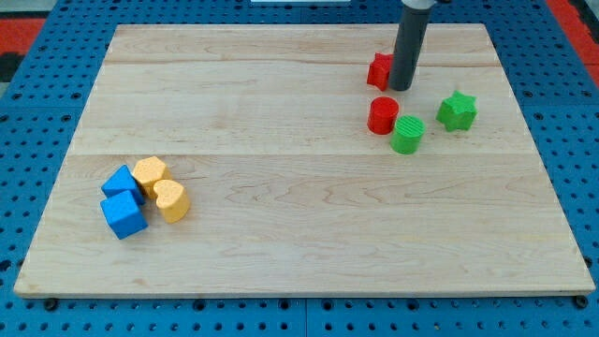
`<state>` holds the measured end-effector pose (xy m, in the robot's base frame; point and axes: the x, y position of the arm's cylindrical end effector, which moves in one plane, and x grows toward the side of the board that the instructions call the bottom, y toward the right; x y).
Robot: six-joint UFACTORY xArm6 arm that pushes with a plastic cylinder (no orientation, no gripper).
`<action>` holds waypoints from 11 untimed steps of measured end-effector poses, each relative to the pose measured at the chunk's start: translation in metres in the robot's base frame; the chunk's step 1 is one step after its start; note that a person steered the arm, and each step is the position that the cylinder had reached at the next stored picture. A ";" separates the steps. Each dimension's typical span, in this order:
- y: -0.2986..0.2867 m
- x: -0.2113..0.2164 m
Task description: Push the red star to the top left of the red circle
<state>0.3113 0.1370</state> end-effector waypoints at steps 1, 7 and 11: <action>0.007 -0.032; -0.081 -0.019; -0.096 0.022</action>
